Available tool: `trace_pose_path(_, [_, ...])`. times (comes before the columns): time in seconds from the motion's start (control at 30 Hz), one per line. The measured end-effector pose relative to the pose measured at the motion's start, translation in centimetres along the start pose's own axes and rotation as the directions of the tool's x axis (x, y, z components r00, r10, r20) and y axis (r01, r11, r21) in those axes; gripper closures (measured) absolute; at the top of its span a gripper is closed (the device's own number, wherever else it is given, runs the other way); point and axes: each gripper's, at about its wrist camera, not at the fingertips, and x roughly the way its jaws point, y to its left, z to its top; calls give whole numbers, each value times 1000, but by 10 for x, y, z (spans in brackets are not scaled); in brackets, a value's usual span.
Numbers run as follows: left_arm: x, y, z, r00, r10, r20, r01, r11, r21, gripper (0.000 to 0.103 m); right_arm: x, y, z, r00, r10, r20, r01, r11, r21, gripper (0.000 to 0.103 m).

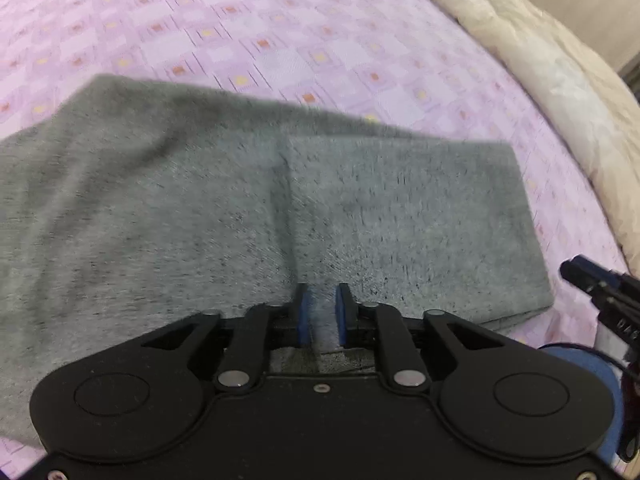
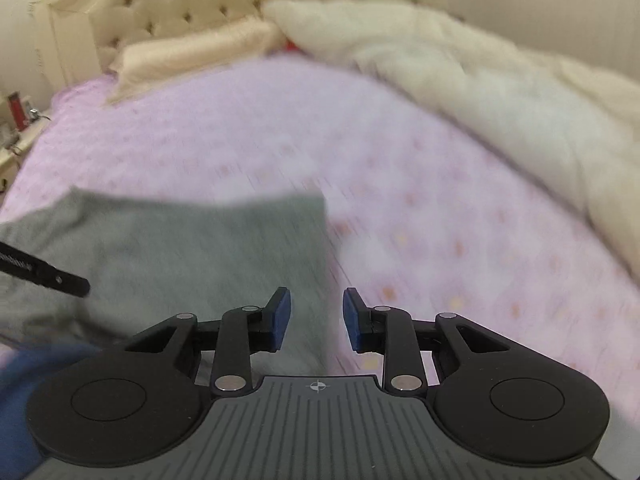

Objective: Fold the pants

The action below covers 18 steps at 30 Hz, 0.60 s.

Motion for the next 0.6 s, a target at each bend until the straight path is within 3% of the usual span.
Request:
trace_pose_path(0.17, [-41, 27, -2, 991, 88, 103, -85, 996, -33, 72, 7, 48, 24, 996, 88, 2, -87, 991, -102, 74])
trace_pose_path(0.3, [-69, 63, -10, 973, 179, 148, -168, 982, -86, 60, 24, 93, 34, 988, 148, -46, -154, 971, -180, 74])
trace_pose_path(0.43, [-90, 99, -24, 942, 295, 160, -279, 953, -117, 60, 37, 140, 37, 989, 92, -120, -130, 925, -358, 75])
trace_pose_path(0.6, [-115, 146, -46, 913, 370, 173, -334, 920, -205, 54, 51, 172, 35, 970, 102, -221, -196, 867, -458, 75])
